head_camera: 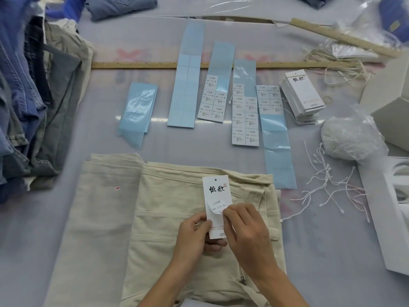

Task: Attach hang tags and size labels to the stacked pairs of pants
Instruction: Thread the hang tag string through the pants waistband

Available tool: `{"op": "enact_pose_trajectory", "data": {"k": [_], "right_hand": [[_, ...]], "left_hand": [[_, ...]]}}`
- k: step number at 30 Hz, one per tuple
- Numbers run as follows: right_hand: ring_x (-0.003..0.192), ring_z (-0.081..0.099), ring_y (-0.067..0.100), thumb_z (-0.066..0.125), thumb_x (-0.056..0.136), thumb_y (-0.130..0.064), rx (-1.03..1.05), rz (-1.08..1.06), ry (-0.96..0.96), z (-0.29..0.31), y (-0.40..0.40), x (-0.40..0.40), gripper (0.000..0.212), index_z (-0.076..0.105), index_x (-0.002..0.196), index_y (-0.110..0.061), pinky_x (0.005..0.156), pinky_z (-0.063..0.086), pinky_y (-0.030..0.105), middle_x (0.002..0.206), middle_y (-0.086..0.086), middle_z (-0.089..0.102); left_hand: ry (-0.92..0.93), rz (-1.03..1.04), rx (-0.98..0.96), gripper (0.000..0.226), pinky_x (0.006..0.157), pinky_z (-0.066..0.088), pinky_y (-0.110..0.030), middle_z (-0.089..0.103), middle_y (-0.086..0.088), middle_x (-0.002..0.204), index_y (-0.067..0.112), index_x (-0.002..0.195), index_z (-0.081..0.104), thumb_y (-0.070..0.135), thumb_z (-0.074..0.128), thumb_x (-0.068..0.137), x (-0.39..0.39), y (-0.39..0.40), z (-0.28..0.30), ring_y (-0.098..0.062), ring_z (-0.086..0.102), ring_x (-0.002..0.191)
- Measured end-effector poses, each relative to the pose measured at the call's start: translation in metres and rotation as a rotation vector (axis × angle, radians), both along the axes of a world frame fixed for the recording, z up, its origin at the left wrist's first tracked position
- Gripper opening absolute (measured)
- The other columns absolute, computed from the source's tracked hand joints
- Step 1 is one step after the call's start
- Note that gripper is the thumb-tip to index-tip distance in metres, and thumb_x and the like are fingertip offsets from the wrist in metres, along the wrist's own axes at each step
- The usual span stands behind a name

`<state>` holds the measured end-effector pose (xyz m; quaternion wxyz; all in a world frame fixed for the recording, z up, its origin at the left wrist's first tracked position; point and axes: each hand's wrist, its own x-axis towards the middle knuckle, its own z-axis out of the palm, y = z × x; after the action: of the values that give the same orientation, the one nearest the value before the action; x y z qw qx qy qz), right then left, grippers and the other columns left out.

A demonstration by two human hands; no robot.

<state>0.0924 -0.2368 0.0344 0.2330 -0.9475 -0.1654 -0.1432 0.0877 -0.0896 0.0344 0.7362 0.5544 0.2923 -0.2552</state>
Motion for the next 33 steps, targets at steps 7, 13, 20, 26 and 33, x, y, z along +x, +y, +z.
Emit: {"op": "enact_pose_trajectory", "data": {"k": [7, 13, 20, 26, 33], "right_hand": [[0.093, 0.063, 0.026, 0.068, 0.089, -0.006, -0.084, 0.06, 0.1, -0.008, 0.002, -0.008, 0.006, 0.069, 0.091, -0.011, 0.075, 0.052, 0.037, 0.102, 0.001, 0.067], [0.107, 0.067, 0.019, 0.053, 0.101, -0.022, -0.027, 0.071, 0.123, -0.005, -0.004, -0.017, 0.027, 0.076, 0.108, -0.011, 0.092, 0.052, 0.034, 0.113, -0.002, 0.072], [0.095, 0.063, 0.008, 0.062, 0.098, -0.014, 0.273, 0.102, 0.474, 0.006, -0.011, 0.002, 0.016, 0.074, 0.108, -0.013, 0.081, 0.05, 0.02, 0.105, -0.004, 0.069], [0.094, 0.071, 0.008, 0.059, 0.1, -0.006, 0.85, -0.288, 0.605, 0.019, -0.014, 0.051, 0.02, 0.07, 0.108, -0.021, 0.08, 0.056, 0.021, 0.1, -0.008, 0.074], [0.087, 0.065, 0.023, 0.059, 0.098, -0.003, 0.716, -0.829, 0.153, -0.002, -0.101, 0.021, 0.02, 0.068, 0.103, -0.02, 0.076, 0.052, 0.023, 0.101, 0.002, 0.067]], "left_hand": [[0.001, 0.018, 0.024, 0.021, 0.05, 0.06, -0.033, 0.077, -0.02, 0.087, 0.01, 0.106, 0.073, 0.011, 0.053, 0.104, 0.0, -0.001, -0.001, -0.036, 0.074, 0.067], [-0.049, 0.023, 0.131, 0.006, 0.047, 0.057, -0.032, 0.076, -0.016, 0.078, 0.009, 0.103, 0.068, 0.012, 0.067, 0.098, -0.001, -0.01, -0.007, -0.025, 0.069, 0.053], [-0.098, -0.043, 0.121, 0.012, 0.044, 0.05, -0.026, 0.075, -0.017, 0.078, 0.009, 0.108, 0.064, 0.014, 0.068, 0.097, -0.004, -0.008, -0.011, -0.025, 0.066, 0.051], [-0.107, -0.061, 0.126, 0.014, 0.039, 0.045, -0.025, 0.074, -0.018, 0.073, 0.008, 0.11, 0.059, 0.005, 0.065, 0.097, -0.006, -0.002, -0.014, -0.026, 0.06, 0.042], [-0.275, -0.472, 0.737, 0.014, 0.052, 0.048, -0.03, 0.071, 0.013, 0.068, 0.033, 0.094, 0.059, 0.046, 0.06, 0.098, -0.011, 0.012, -0.007, -0.012, 0.063, 0.056]]}}
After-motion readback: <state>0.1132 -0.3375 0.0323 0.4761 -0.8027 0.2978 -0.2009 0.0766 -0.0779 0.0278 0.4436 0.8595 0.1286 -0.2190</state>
